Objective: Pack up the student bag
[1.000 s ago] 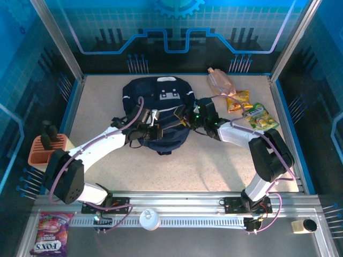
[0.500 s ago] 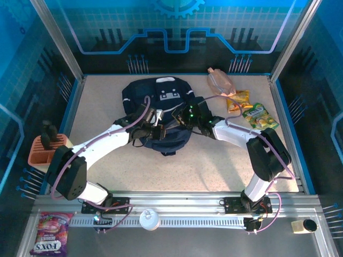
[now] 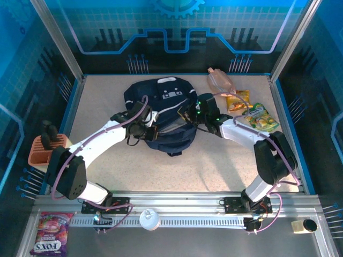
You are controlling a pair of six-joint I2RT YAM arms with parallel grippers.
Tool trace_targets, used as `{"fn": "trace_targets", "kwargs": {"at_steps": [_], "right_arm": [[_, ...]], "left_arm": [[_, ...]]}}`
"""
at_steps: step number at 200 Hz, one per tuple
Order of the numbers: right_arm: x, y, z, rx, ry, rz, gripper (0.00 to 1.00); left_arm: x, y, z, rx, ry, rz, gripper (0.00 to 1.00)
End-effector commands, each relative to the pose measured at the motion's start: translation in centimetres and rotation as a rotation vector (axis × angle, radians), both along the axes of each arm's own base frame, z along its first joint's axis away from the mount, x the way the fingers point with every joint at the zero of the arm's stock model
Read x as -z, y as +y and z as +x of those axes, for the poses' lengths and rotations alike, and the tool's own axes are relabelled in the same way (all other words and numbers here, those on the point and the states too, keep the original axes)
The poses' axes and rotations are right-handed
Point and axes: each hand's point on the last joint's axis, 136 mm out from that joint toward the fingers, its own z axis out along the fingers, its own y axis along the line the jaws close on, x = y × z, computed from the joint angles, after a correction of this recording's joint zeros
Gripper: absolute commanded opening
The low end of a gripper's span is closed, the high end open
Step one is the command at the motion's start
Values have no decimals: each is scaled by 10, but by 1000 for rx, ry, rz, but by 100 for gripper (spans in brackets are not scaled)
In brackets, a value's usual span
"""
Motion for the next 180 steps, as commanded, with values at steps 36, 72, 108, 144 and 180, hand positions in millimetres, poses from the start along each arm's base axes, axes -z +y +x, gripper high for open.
{"fn": "trace_targets", "kwargs": {"at_steps": [36,72,108,144,180], "right_arm": [[-30,-31,15,55,-107,-11,13],[-29,-27,13,10,-104,-8,12],[-26,-22,10,-33,-90,0,12],[-25,-17,7,-75,-91,5,12],[-24,-7,3,-140,-92,17,12]], "left_arm": [[2,63,3,-105,71,191,0],[0,79,37,-219,87,87,0],[-11,85,79,-278,55,-102,0],[-20,102,109,-325,15,-155,0],[-18,115,131,-383,-28,-160,0]]}}
